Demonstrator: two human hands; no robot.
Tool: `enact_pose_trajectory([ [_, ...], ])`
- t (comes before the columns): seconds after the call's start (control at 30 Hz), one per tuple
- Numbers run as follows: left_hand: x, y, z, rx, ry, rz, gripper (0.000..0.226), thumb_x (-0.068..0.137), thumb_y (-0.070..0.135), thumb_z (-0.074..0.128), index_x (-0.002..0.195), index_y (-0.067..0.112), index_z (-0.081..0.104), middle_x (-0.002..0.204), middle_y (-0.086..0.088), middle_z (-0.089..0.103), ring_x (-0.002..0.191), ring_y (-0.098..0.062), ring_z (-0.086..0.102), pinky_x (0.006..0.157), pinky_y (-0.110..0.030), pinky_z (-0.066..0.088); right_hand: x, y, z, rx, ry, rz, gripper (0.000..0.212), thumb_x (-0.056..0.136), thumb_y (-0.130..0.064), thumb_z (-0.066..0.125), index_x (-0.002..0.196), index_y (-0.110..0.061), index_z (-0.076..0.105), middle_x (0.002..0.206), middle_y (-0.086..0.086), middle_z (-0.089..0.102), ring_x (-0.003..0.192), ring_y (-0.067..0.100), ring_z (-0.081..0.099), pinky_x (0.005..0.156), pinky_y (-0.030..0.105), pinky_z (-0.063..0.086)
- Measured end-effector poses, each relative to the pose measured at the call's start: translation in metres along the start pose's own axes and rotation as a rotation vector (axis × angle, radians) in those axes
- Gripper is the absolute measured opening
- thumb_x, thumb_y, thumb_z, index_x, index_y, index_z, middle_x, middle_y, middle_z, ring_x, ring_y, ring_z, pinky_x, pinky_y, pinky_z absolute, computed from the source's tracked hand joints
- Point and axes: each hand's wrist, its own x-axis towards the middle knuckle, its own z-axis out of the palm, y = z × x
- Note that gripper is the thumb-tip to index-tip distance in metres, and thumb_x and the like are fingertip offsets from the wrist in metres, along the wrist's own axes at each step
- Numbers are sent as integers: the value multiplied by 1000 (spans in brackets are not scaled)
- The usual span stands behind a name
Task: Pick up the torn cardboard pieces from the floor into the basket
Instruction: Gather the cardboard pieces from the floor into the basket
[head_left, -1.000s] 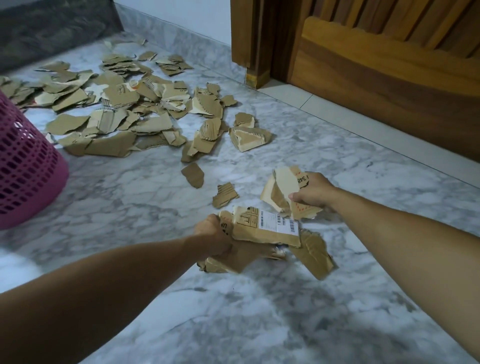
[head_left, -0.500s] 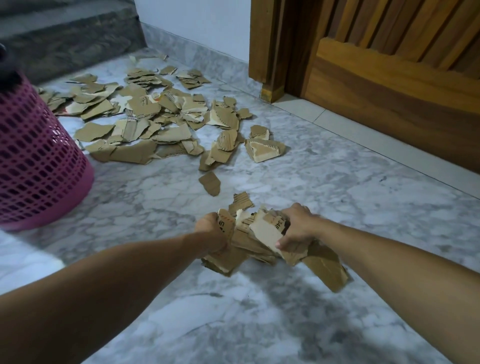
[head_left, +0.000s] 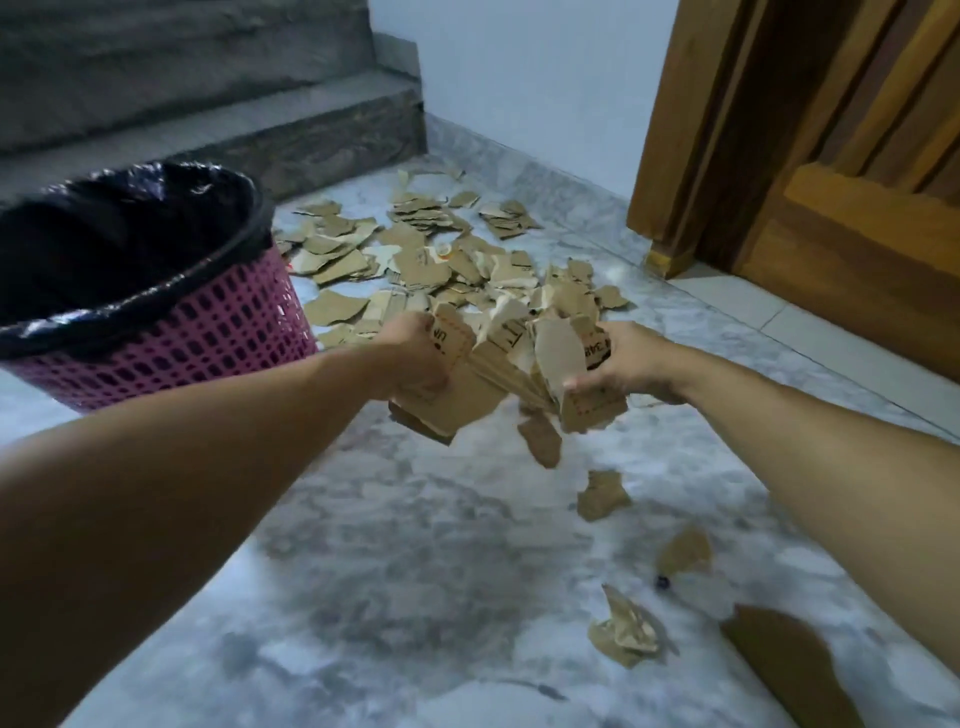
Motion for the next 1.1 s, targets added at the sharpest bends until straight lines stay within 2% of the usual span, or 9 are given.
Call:
enact_pose_trajectory([
  [0.1,11,1,-92,-71,102,1,44,76,0,74,113,14,55,81,2,52,73,-14,55,57,-22,48,26,-92,14,53,-21,-100,42,77,-9,81,115,-11,63,99,5,71,89,21,67,63,28,54],
  [0.27,15,-30,-245,-296,274,-2,38,70,-4,74,103,11,60,91,-4,63,87,-23,64,60,-30,53,58,-243,62,195,-27,-198,39,83,-6,74,119,2,62,115,23,68,106,38,66,91,56,53],
  [0.47,11,-111,-316,-276,367,-153,24,86,0,62,111,0,58,77,-5,53,65,-17,53,57,-20,46,85,-351,162,255,-35,-186,10,87,-4,70,90,1,63,95,17,72,88,30,72,80,48,60],
  [0.53,11,-138,-311,-274,364,-216,35,86,3,67,119,-5,57,73,-3,52,60,-12,49,48,-16,44,100,-357,197,247,-24,-145,23,82,-11,76,97,2,64,103,17,73,89,29,72,82,44,60],
  [0.6,16,-161,-302,-329,304,-297,43,83,9,73,120,-5,57,96,-13,64,81,-22,62,72,-30,58,110,-355,218,196,22,-133,43,76,-29,81,104,-1,63,106,14,72,88,27,69,84,41,58],
  [0.67,19,-166,-293,-349,271,-331,46,82,16,75,120,-2,58,120,-16,61,106,-32,60,89,-49,53,114,-348,221,160,81,-160,39,77,-34,79,95,-5,61,100,11,68,89,28,68,84,42,59],
  [0.73,27,-162,-282,-299,267,-329,54,81,25,77,123,0,54,124,-14,57,114,-35,56,86,-46,51,111,-339,207,113,130,-191,28,78,-28,79,82,-9,59,91,9,67,88,30,70,81,44,60],
  [0.9,41,-100,-237,-169,509,-88,12,79,20,72,79,10,65,83,-11,63,77,-20,54,61,-25,42,92,-280,131,-9,77,-215,10,88,-10,70,86,-7,61,89,11,68,82,23,70,65,34,59],
  [1.1,38,-4,-114,-210,476,253,11,82,5,66,90,12,71,88,-1,67,79,-14,63,69,-24,57,67,-156,47,-163,-31,10,16,88,-15,72,97,-3,66,89,12,67,72,22,64,70,38,58],
])
